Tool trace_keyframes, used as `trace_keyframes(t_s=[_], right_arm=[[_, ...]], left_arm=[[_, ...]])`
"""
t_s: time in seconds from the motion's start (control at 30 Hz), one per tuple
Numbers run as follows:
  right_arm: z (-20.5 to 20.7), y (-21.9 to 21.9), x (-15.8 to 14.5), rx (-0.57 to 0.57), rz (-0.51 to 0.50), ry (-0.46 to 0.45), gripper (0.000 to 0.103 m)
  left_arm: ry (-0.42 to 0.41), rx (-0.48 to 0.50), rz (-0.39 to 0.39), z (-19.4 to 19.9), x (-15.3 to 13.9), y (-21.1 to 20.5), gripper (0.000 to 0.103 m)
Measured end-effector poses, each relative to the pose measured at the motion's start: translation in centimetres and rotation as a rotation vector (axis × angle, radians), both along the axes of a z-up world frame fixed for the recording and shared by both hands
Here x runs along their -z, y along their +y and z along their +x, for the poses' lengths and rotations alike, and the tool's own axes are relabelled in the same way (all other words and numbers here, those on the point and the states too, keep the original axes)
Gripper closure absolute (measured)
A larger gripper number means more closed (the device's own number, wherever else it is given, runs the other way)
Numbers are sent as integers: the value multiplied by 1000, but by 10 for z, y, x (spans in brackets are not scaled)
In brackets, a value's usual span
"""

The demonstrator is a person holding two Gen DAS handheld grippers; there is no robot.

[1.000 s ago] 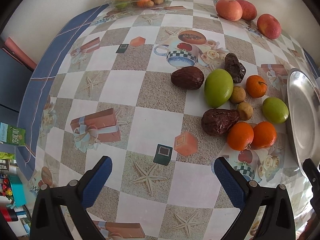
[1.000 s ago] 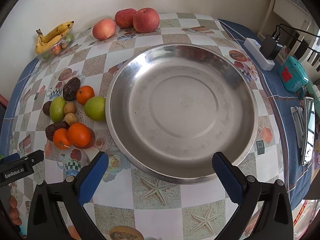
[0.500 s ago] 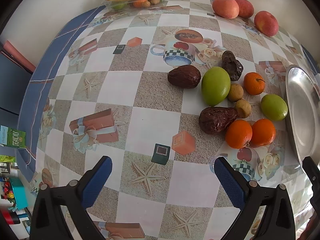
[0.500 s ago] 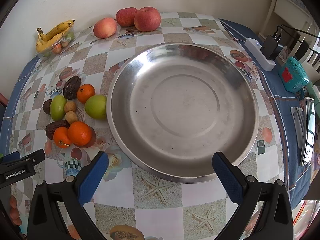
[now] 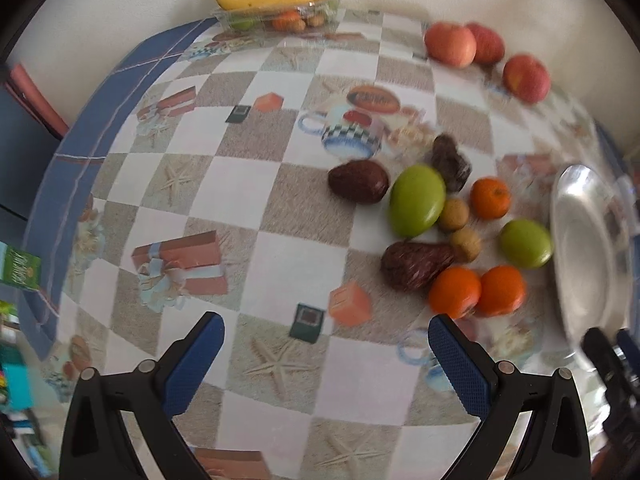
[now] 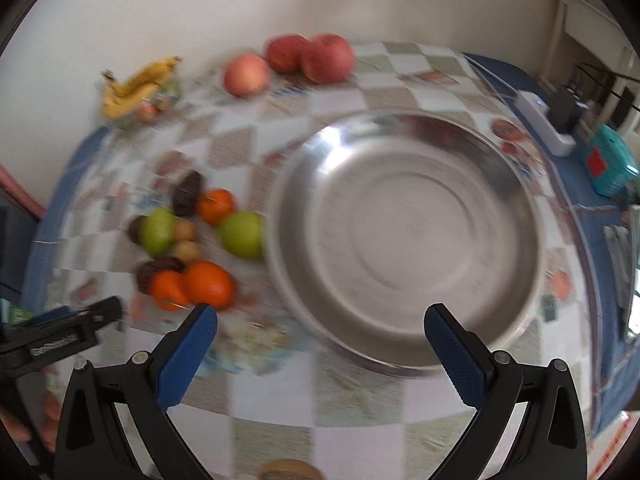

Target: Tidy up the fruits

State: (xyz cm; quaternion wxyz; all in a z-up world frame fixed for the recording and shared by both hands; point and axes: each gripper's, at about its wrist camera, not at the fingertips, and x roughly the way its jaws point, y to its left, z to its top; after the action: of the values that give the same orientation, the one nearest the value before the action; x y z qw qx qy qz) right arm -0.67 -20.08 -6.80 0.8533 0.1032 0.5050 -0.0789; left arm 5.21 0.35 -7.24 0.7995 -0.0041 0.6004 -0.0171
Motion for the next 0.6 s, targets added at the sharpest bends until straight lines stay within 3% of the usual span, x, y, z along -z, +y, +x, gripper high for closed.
trace_keyframes(t_s=[0.17,0.27,0.33,0.6], right_arm=[[7,24,-5,-74,54,-42,1],[13,32,-3,-94,99,-47,11],[19,35,1,-100,130,-31,23],[38,44,21,-85,212,29,45]], left_arm=[[-17,-30,-54,3,-4,4,2],[-25,-56,-99,6,-6,8,6],[-30,-61,-118,7,-6,9,7],[-19,-49,-154,19,1,0,23]])
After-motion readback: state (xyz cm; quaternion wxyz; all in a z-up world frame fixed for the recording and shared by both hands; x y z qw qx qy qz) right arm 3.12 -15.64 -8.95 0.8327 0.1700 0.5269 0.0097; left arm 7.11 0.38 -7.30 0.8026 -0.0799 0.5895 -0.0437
